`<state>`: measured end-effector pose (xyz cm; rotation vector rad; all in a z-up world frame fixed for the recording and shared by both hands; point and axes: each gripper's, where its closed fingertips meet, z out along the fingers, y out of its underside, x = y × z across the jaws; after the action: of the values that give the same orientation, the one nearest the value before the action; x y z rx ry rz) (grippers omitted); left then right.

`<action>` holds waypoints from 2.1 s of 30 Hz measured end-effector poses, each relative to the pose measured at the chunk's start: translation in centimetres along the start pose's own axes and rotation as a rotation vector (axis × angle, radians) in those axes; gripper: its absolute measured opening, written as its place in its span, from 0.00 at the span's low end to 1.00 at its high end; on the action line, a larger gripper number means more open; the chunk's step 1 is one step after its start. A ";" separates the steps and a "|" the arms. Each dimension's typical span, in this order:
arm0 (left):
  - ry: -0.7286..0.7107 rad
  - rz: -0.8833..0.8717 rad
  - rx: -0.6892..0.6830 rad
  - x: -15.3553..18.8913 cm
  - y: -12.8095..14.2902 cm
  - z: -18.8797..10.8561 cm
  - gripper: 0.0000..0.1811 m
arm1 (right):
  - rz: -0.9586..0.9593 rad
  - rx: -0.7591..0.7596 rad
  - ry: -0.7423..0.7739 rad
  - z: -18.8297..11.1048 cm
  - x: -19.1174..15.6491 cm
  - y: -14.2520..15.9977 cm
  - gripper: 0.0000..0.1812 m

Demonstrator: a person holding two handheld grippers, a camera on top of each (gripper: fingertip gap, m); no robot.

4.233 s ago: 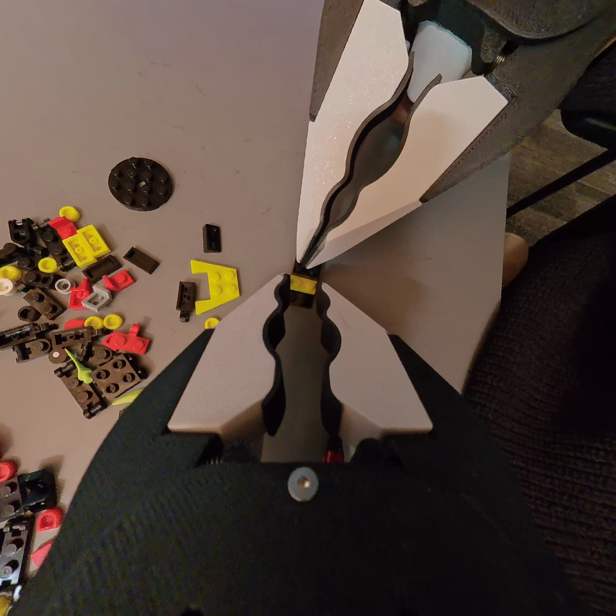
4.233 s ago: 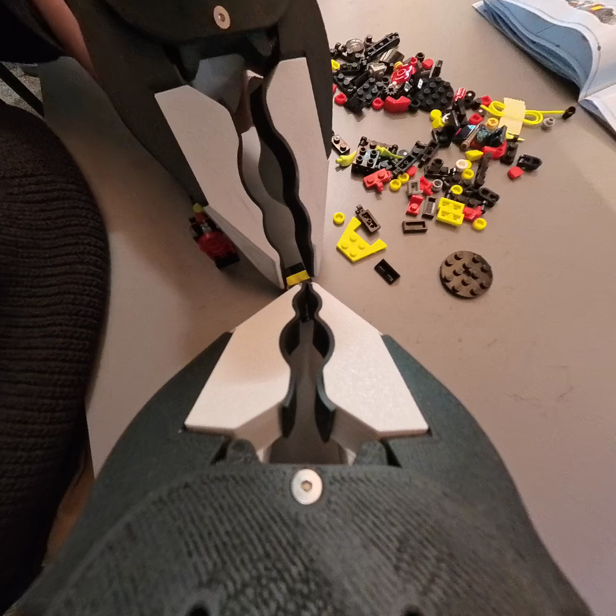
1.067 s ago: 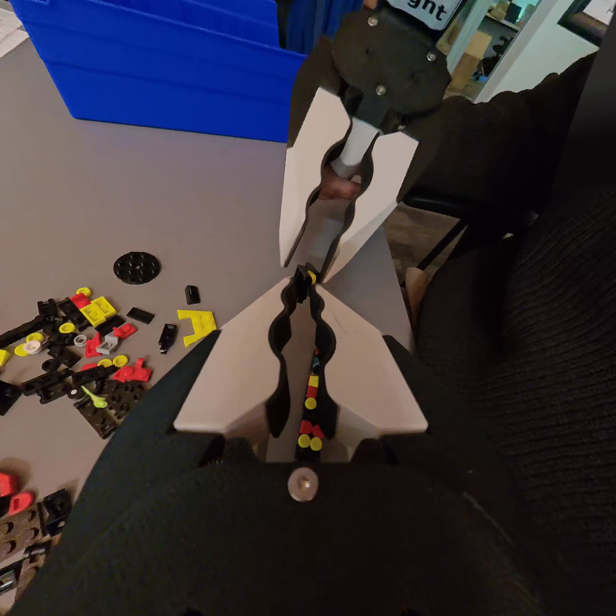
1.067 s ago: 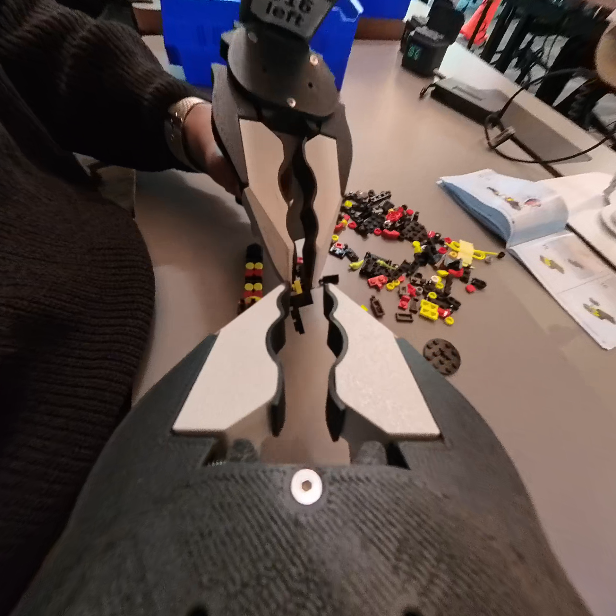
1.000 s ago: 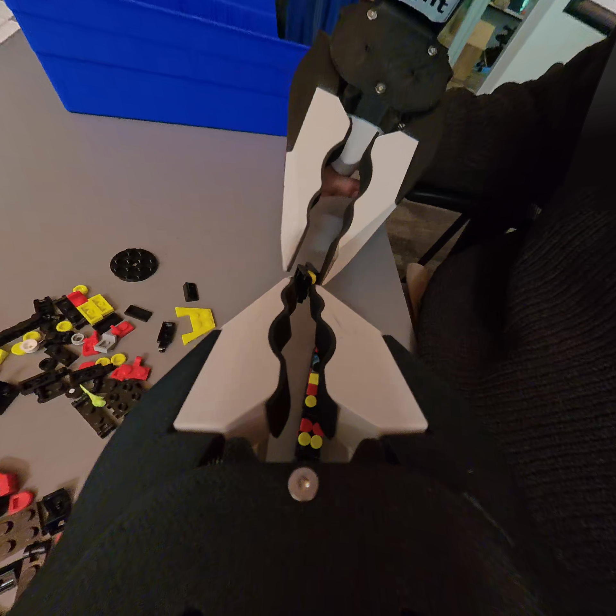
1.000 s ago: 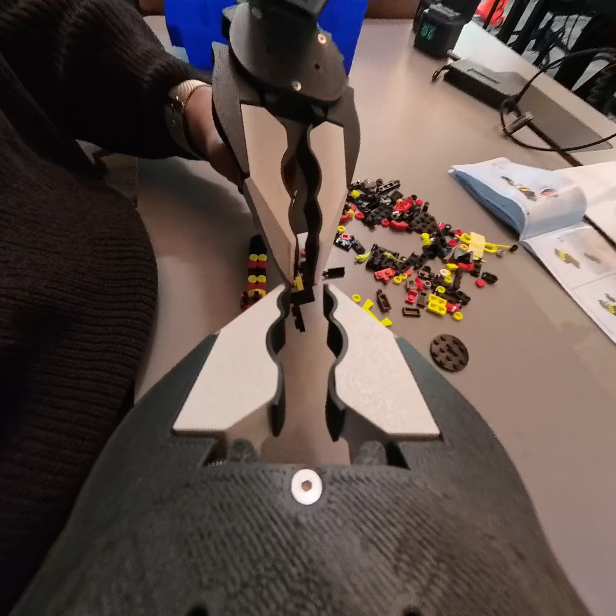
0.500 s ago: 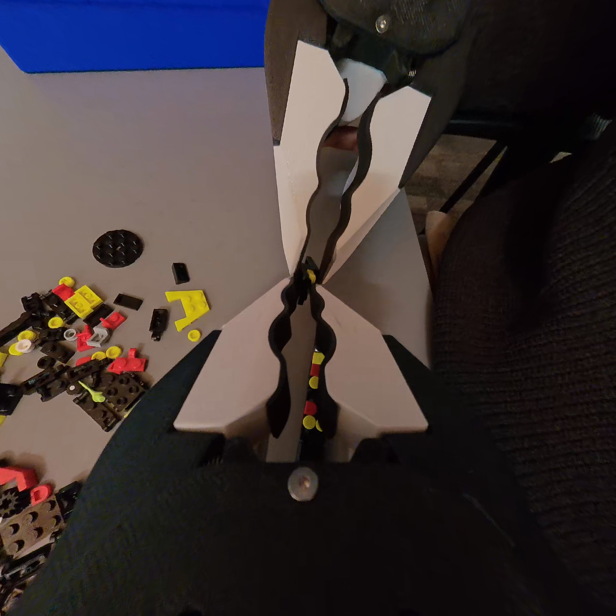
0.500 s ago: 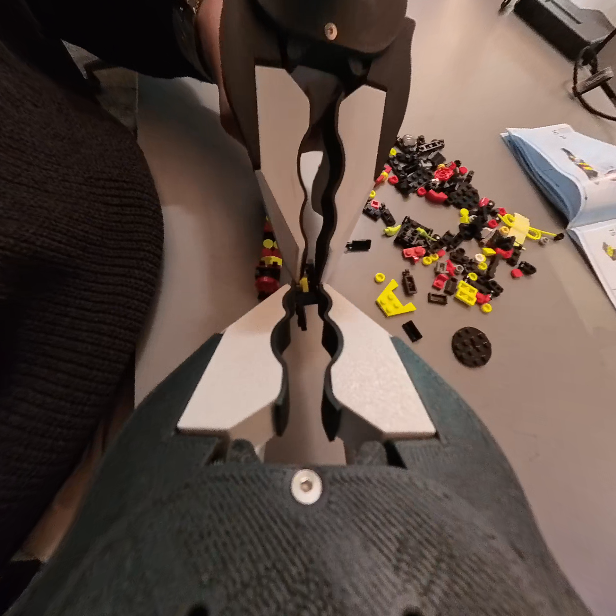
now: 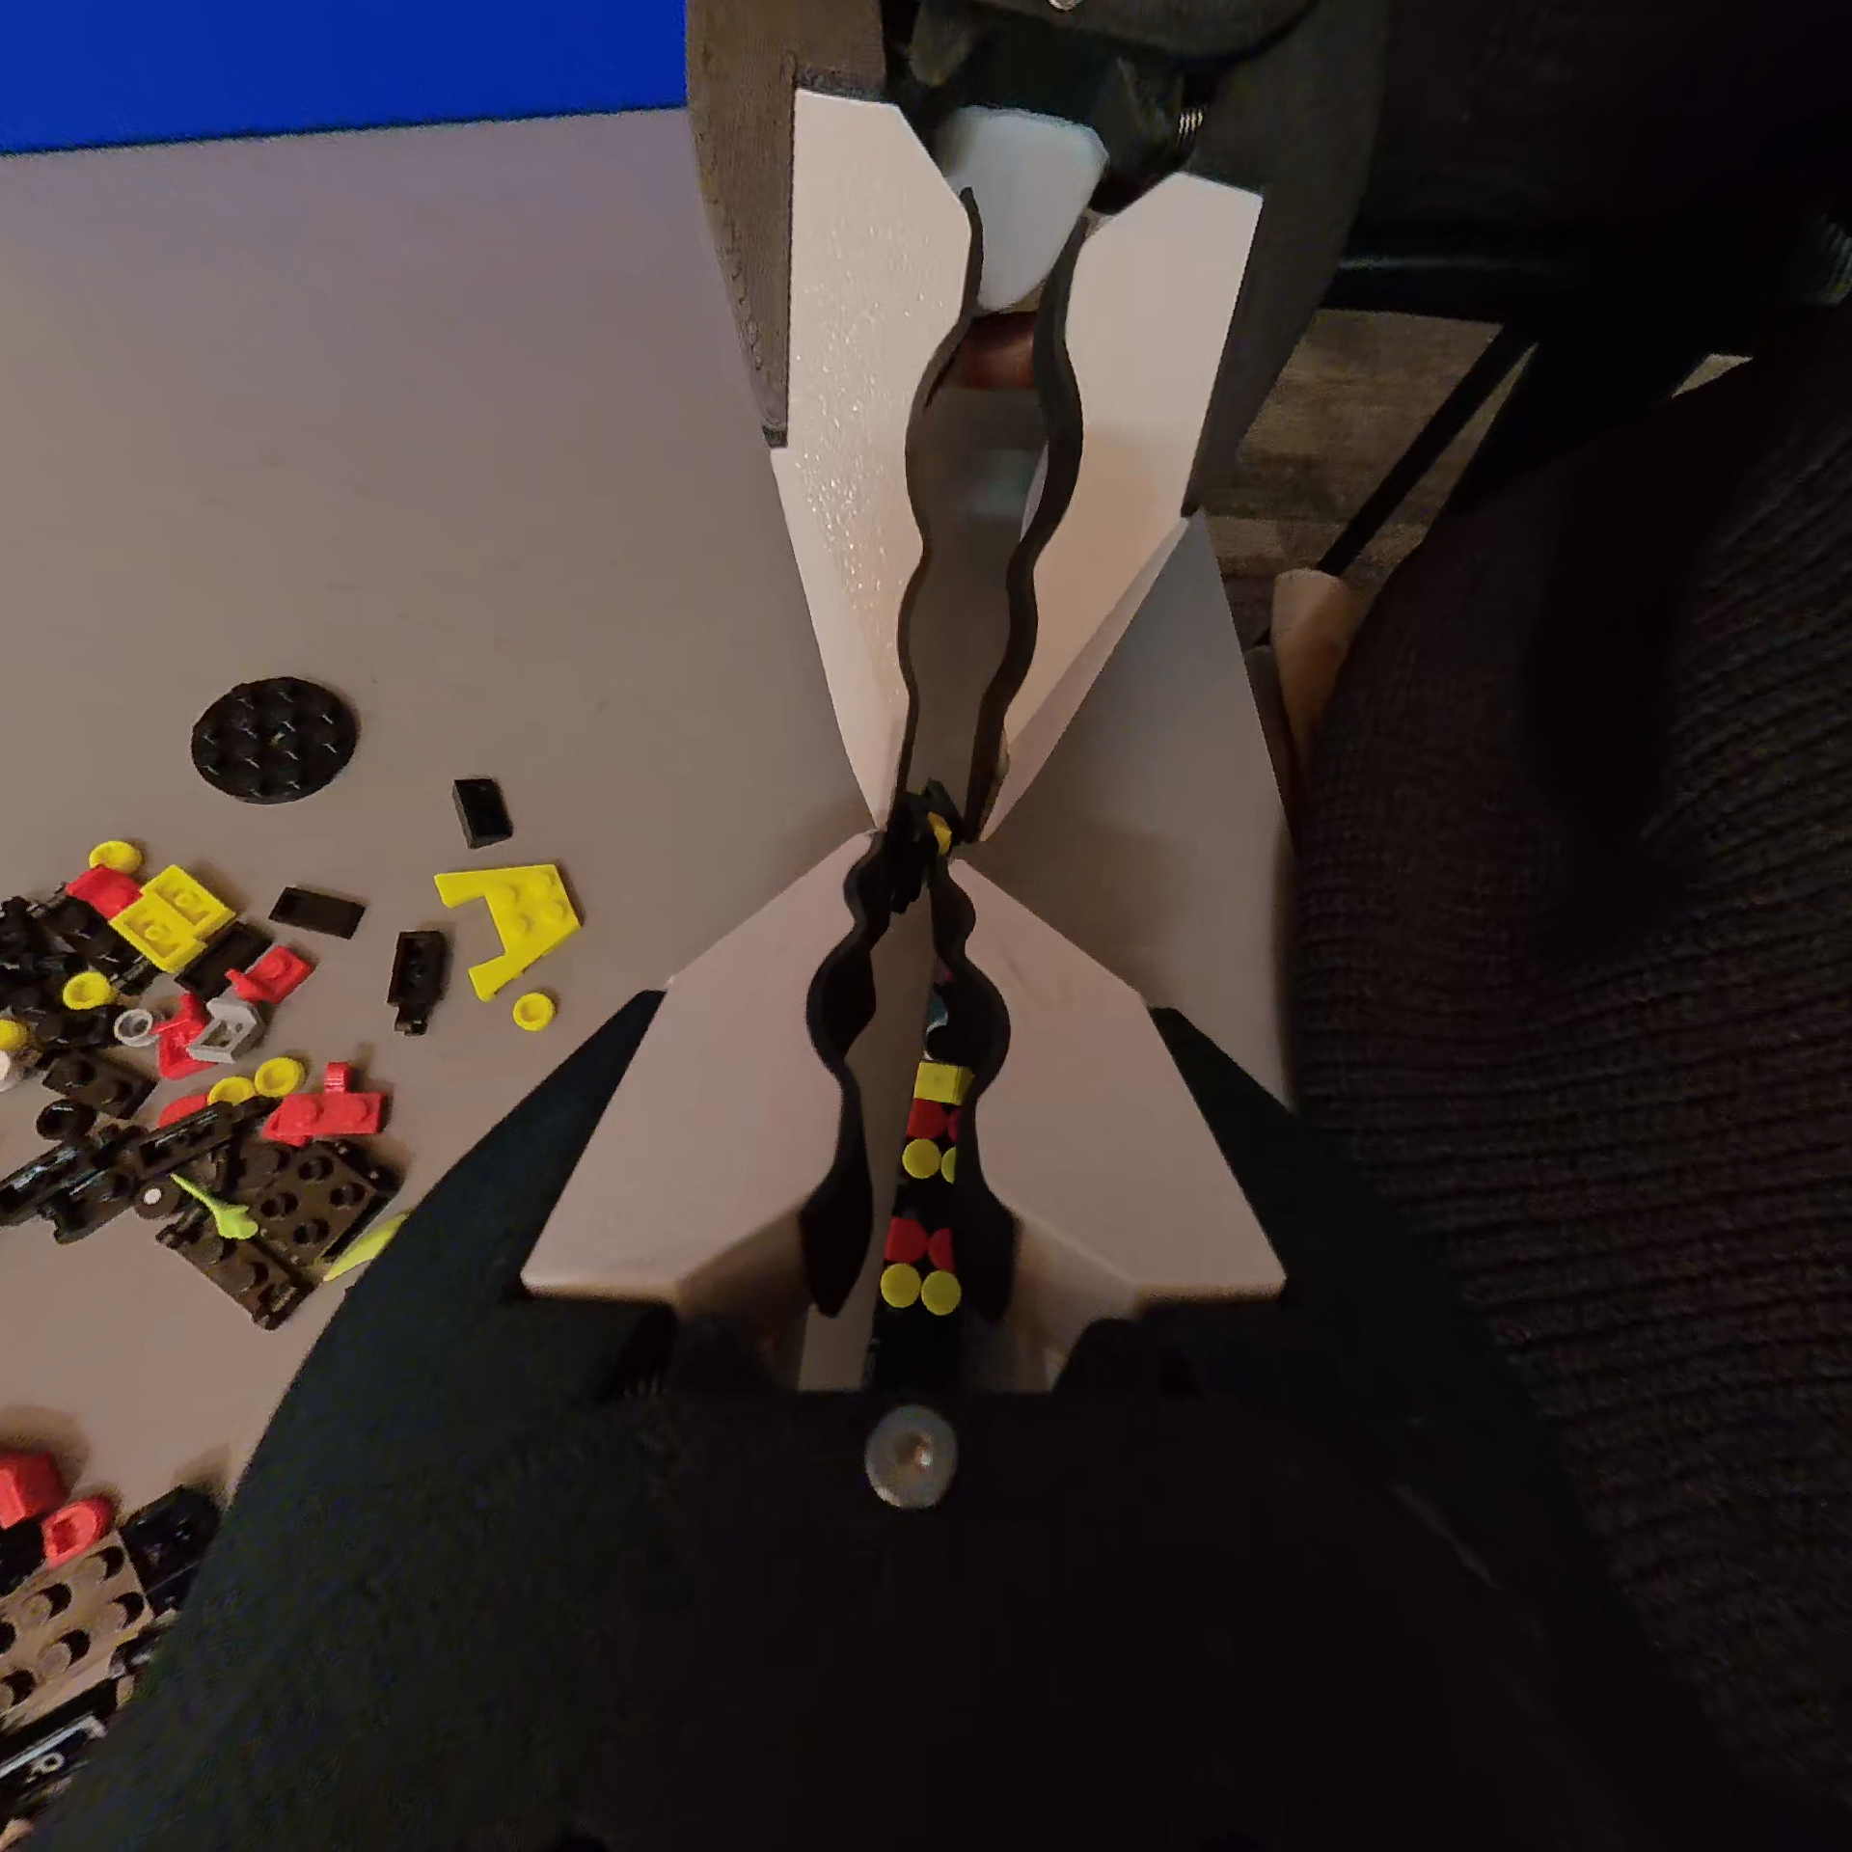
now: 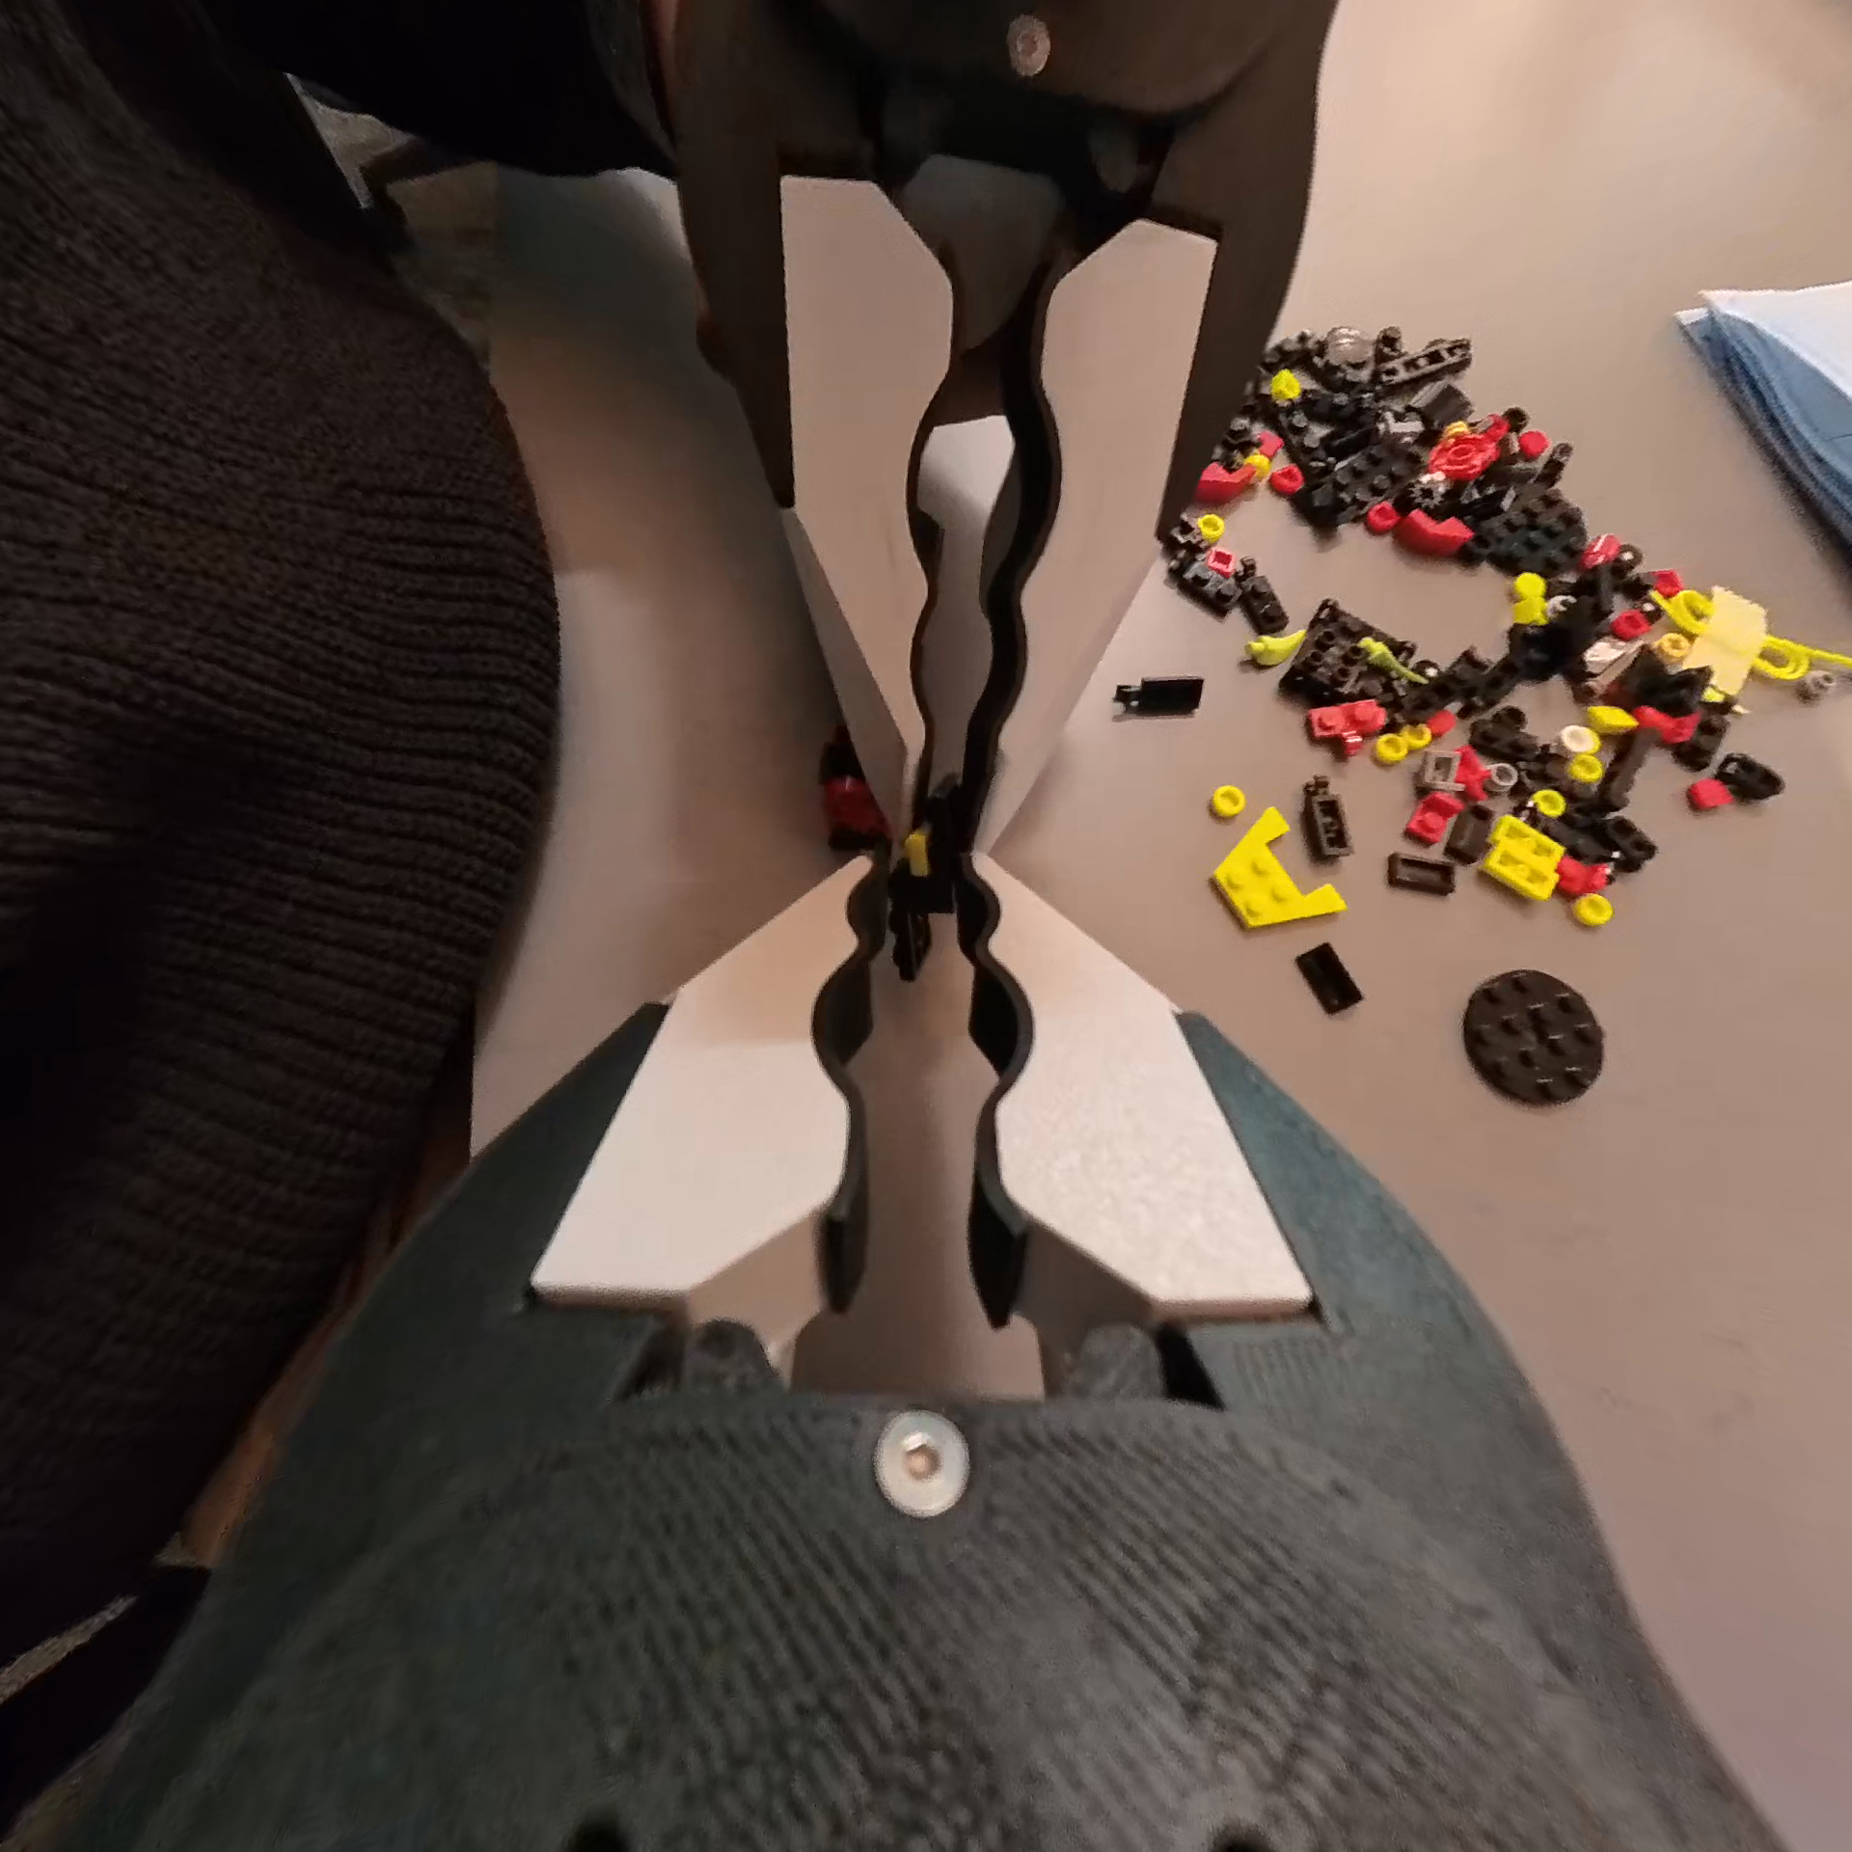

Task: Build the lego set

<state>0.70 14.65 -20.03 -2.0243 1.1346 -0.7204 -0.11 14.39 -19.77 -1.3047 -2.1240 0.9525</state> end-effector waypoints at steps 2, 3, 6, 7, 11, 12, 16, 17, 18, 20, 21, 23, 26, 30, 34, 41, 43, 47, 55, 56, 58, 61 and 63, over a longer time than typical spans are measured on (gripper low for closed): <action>-0.001 -0.003 0.008 0.0 -0.2 -0.1 0.02 | 0.028 0.012 -0.016 -0.2 0.0 -0.1 0.07; -0.001 -0.007 0.012 0.0 -0.3 -0.1 0.02 | 0.040 0.018 -0.022 -0.3 0.1 -0.2 0.06; 0.002 -0.008 0.012 0.1 -0.3 -0.1 0.02 | 0.061 0.036 -0.032 -0.4 0.2 -0.3 0.06; 0.000 -0.008 0.011 0.1 -0.3 -0.1 0.02 | 0.062 0.043 -0.032 -0.5 0.2 -0.4 0.05; -0.011 -0.003 -0.001 0.0 -0.2 0.0 0.02 | 0.030 0.031 -0.011 -0.4 0.2 -0.4 0.04; -0.014 -0.004 -0.003 -0.1 -0.1 0.0 0.02 | 0.016 0.025 -0.001 -0.3 0.3 -0.4 0.04; -0.019 -0.024 0.007 -0.3 -0.2 0.0 0.01 | -0.025 0.015 0.033 -0.2 0.5 -0.5 0.04; -0.017 -0.028 0.012 -0.3 -0.3 -0.1 0.01 | -0.030 0.012 0.039 -0.3 0.5 -0.5 0.04; -0.016 -0.030 0.018 -0.3 -0.4 -0.1 0.01 | -0.032 0.010 0.043 -0.4 0.5 -0.6 0.03; -0.012 -0.036 0.029 -0.3 -0.6 -0.3 0.01 | -0.034 0.013 0.049 -0.5 0.5 -0.8 0.03; -0.011 -0.038 0.033 -0.3 -0.7 -0.3 0.01 | -0.033 0.014 0.049 -0.6 0.5 -0.8 0.03; -0.010 -0.037 0.036 -0.2 -0.7 -0.4 0.01 | -0.029 0.015 0.044 -0.7 0.5 -0.9 0.02; -0.010 -0.037 0.038 -0.2 -0.8 -0.4 0.01 | -0.037 0.013 0.049 -0.7 0.4 -1.0 0.02; -0.019 -0.054 0.075 -0.5 -1.3 -0.8 0.02 | -0.025 0.041 0.061 -1.0 0.7 -1.4 0.02; -0.016 -0.129 0.211 -1.2 -3.0 -2.2 0.07 | 0.060 0.185 0.050 -2.4 1.6 -2.8 0.02; 0.129 -0.265 0.420 -1.2 -5.2 -4.6 0.11 | 0.318 0.468 -0.099 -5.1 2.6 -5.0 0.02; 0.163 -0.281 0.449 -0.9 -5.5 -4.8 0.10 | 0.385 0.545 -0.180 -5.7 2.4 -5.7 0.02; 0.277 -0.296 0.520 0.3 -6.6 -5.6 0.07 | 0.416 0.579 -0.275 -5.6 1.5 -6.2 0.02; 0.308 -0.244 0.520 1.4 -6.8 -5.8 0.03 | 0.378 0.588 -0.340 -5.8 0.3 -6.6 0.02; 0.307 -0.244 0.520 1.4 -6.8 -5.8 0.03 | 0.379 0.593 -0.343 -5.9 0.3 -6.6 0.02; 0.306 -0.245 0.525 1.3 -6.8 -5.9 0.04 | 0.376 0.591 -0.343 -5.9 0.3 -6.6 0.02; 0.311 -0.251 0.527 1.2 -6.8 -6.0 0.04 | 0.367 0.589 -0.339 -5.9 0.2 -6.7 0.02; 0.318 -0.251 0.523 1.3 -6.8 -5.9 0.04 | 0.366 0.592 -0.342 -6.0 0.2 -6.7 0.02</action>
<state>0.28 14.24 -10.96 -1.6476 0.7516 -1.3493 0.13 14.37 -10.80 -1.2903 -1.6267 1.8988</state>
